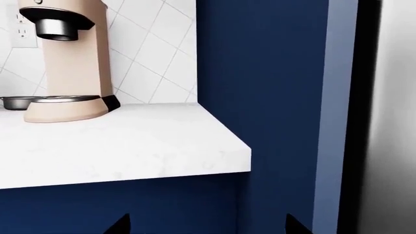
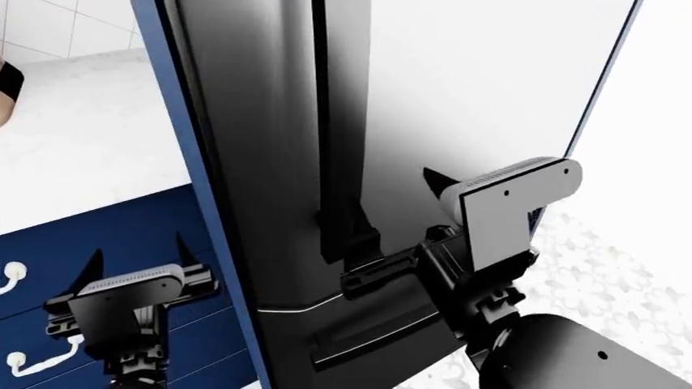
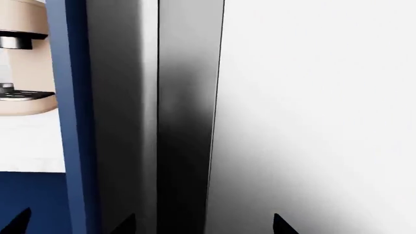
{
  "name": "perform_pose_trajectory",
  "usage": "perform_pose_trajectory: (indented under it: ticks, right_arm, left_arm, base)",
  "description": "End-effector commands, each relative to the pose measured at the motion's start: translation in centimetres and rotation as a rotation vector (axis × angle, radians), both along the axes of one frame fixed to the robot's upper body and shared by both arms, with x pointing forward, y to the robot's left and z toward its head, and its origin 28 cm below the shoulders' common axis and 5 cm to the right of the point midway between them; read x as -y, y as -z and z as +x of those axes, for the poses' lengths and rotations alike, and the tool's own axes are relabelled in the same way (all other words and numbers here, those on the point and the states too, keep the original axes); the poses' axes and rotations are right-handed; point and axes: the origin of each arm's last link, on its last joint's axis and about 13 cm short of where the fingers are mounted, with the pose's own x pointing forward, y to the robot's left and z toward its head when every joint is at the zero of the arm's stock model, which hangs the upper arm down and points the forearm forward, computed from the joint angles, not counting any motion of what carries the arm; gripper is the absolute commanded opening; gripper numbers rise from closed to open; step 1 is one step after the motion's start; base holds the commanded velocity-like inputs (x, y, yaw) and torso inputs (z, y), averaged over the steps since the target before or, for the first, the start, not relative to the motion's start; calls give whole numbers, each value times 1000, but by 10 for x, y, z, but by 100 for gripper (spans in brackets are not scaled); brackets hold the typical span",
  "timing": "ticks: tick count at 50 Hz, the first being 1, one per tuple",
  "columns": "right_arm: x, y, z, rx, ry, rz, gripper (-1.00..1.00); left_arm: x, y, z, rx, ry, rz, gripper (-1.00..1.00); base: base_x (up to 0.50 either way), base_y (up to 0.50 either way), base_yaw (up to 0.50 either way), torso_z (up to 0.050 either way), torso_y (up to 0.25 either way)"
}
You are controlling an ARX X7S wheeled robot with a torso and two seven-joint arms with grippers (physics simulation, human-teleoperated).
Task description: Open the fridge door
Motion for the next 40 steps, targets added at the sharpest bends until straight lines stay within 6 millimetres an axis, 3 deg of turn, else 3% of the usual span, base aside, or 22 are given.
perform_pose_trajectory:
  ticks: [1,15,40]
  right_arm:
    - [-7,-21,2,32,-89,20,100]
    - [-13,-40,9,56,-127,28,100]
    - [-21,-74,51,66,-118,85,100]
  left_arm:
    - [1,0,0,-6,-2,4,100]
    - [0,0,0,-7,-2,5,100]
    - [1,2,0,-13,1,5,100]
  base:
    - [0,0,0,0,0]
    - [0,0,0,0,0]
    - [0,0,0,0,0]
